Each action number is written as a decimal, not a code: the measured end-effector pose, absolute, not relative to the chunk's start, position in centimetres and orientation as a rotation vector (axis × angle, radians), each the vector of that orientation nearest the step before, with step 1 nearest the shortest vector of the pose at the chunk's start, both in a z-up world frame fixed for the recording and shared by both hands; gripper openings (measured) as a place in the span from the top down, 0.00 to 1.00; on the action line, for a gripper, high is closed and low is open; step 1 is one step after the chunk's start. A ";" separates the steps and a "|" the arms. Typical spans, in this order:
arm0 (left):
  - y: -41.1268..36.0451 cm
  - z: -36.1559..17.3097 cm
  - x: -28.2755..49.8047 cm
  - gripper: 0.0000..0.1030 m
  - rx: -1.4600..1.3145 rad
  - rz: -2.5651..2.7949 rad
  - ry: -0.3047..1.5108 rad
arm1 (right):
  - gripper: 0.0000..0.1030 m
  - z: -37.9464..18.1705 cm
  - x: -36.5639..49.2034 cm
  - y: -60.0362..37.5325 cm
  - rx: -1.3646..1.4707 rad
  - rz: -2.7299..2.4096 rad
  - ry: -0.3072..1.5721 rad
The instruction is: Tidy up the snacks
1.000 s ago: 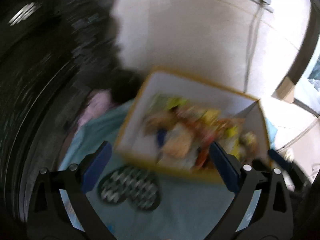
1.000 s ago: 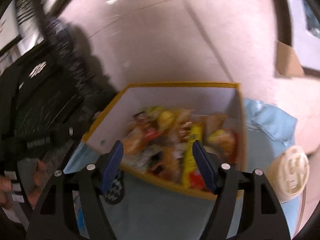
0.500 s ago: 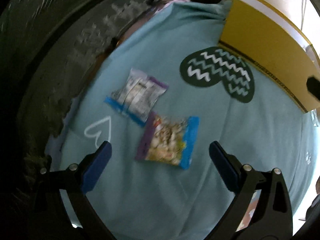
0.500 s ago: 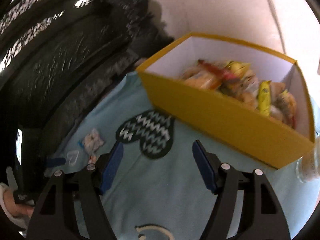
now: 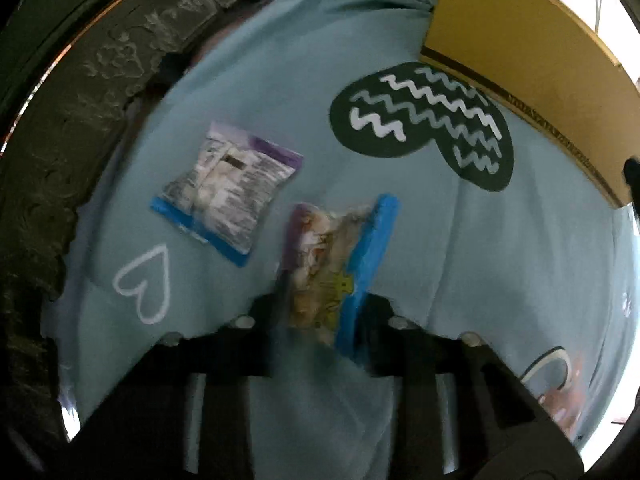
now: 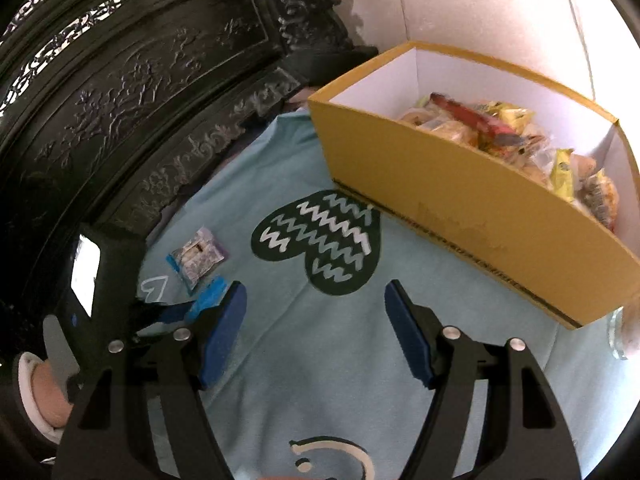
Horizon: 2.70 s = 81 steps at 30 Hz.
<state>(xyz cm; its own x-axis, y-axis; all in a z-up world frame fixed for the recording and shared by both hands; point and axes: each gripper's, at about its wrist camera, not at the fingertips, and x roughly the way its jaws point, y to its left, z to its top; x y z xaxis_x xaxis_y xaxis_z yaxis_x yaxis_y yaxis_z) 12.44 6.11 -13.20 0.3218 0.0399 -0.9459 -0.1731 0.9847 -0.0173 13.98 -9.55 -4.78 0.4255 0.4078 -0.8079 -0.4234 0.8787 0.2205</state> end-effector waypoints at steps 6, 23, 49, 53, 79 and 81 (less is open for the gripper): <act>8.5 -11.6 8.8 0.79 -0.194 0.179 1.205 | 0.30 -5.6 15.7 -3.5 -0.097 0.697 1.023; 11.1 -12.5 5.9 0.79 -0.270 0.242 1.224 | 0.52 -14.8 15.7 12.3 -0.566 0.907 1.024; -2.5 1.2 17.9 0.78 -0.128 -0.020 0.938 | 0.87 1.3 16.0 -17.4 0.128 0.498 0.862; -5.3 3.9 22.4 0.78 -0.092 -0.073 0.892 | 0.87 3.2 18.6 -19.3 0.178 0.422 0.803; -10.5 2.5 28.7 0.08 0.080 -0.058 0.912 | 0.51 2.2 20.0 -23.7 0.134 0.135 0.814; -10.5 2.8 27.9 0.07 0.076 -0.060 0.910 | 0.51 2.5 19.1 -23.7 0.131 0.136 0.808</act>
<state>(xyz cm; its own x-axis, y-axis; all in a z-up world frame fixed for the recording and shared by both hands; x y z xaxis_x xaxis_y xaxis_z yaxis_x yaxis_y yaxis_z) 27.92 -10.53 2.82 0.6127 -0.0201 -0.7901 0.0847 0.9956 0.0404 19.11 -23.65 2.54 0.6829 0.1712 -0.7102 -0.0712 0.9831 0.1685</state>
